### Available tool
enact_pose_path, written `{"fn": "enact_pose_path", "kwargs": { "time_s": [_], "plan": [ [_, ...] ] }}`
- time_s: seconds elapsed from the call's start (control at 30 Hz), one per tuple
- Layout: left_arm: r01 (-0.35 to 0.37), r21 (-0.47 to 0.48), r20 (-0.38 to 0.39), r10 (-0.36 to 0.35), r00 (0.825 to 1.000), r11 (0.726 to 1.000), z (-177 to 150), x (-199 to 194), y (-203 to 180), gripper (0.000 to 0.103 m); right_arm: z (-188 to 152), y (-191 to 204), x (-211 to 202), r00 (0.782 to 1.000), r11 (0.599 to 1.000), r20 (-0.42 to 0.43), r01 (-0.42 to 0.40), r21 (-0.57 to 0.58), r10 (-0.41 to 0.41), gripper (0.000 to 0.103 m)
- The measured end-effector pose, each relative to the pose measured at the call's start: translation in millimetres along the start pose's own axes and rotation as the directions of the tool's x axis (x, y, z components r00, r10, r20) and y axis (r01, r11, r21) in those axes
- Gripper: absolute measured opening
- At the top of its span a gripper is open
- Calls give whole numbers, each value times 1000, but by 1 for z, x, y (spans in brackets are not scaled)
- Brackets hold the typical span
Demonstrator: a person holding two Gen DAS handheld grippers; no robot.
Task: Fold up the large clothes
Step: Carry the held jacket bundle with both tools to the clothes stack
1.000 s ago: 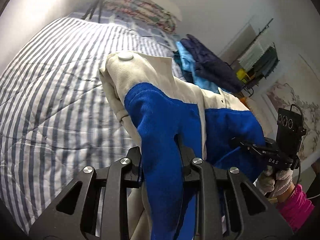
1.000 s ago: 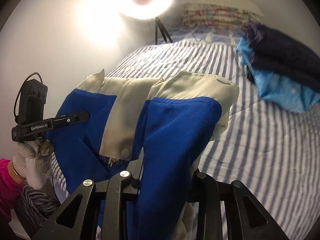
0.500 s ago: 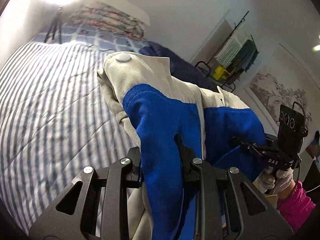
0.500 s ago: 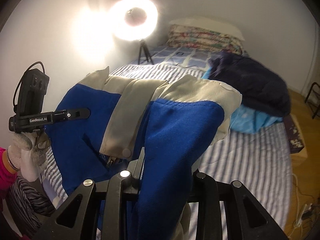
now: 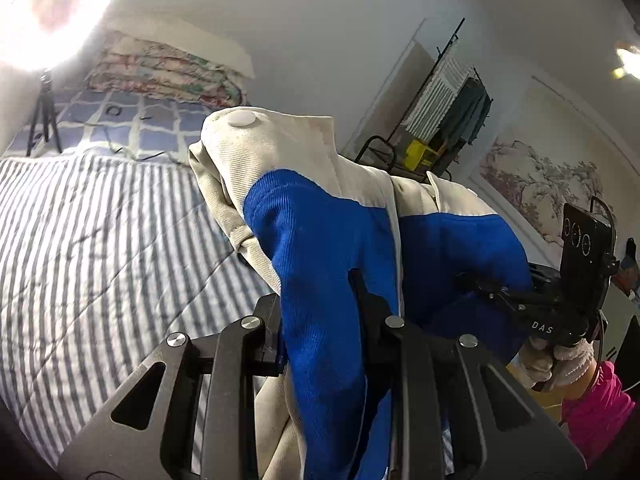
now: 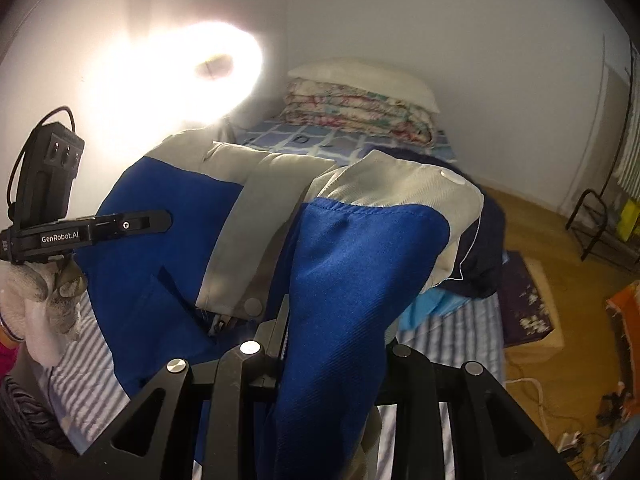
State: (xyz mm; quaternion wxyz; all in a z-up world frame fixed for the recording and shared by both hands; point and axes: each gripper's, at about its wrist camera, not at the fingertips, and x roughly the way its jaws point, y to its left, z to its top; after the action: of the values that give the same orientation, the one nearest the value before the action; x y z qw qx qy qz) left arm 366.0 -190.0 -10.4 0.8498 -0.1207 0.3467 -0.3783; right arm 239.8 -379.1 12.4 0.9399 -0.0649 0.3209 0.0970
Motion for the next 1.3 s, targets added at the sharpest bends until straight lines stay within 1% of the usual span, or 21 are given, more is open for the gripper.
{"fn": "enact_pose_path", "kwargs": {
  "time_s": [0.2, 0.3, 0.47, 0.57, 0.7, 0.77, 0.87, 1.0, 1.07, 1.13, 1.17, 1.23, 1.27, 1.3],
  "plan": [
    [15, 35, 14, -16, 1000, 999, 33, 24, -14, 24, 30, -34, 3, 999, 999, 29, 25, 21, -25, 27],
    [32, 44, 26, -33, 999, 999, 61, 40, -20, 24, 51, -55, -1, 998, 999, 48, 34, 37, -35, 27],
    [49, 68, 65, -53, 996, 997, 115, 65, -27, 24, 100, -96, -3, 994, 998, 92, 56, 42, -60, 27],
    [44, 87, 87, -51, 995, 995, 149, 89, -32, 24, 128, -122, 5, 991, 997, 114, 62, 56, -68, 27],
    [40, 88, 102, -49, 994, 995, 180, 125, -26, 24, 156, -155, 25, 987, 995, 136, 79, 67, -88, 27],
    [35, 80, 103, -43, 994, 996, 189, 145, -18, 24, 168, -173, 44, 987, 994, 139, 75, 78, -86, 27],
    [31, 55, 89, -36, 995, 998, 197, 176, -1, 24, 178, -193, 76, 988, 993, 133, 65, 93, -77, 27],
    [4, 23, 55, -6, 998, 1000, 187, 218, 24, 24, 173, -213, 122, 993, 993, 104, 54, 104, -64, 27],
    [-18, 10, 40, 18, 999, 1000, 181, 240, 37, 24, 166, -222, 149, 995, 991, 87, 47, 125, -58, 27],
    [-43, 9, 29, 43, 999, 999, 174, 252, 45, 24, 162, -228, 171, 995, 989, 77, 46, 142, -58, 28],
    [-67, 11, 26, 67, 997, 998, 171, 260, 51, 25, 160, -233, 182, 996, 987, 69, 49, 156, -61, 28],
    [-120, 8, 22, 119, 993, 993, 166, 272, 61, 29, 155, -242, 202, 996, 982, 44, 73, 174, -81, 33],
    [-157, 5, 16, 157, 987, 988, 163, 278, 69, 36, 151, -245, 209, 995, 981, 32, 88, 172, -95, 40],
    [-172, -9, 11, 172, 985, 985, 160, 281, 75, 42, 148, -249, 217, 992, 978, 9, 125, 168, -128, 48]
  ]
}}
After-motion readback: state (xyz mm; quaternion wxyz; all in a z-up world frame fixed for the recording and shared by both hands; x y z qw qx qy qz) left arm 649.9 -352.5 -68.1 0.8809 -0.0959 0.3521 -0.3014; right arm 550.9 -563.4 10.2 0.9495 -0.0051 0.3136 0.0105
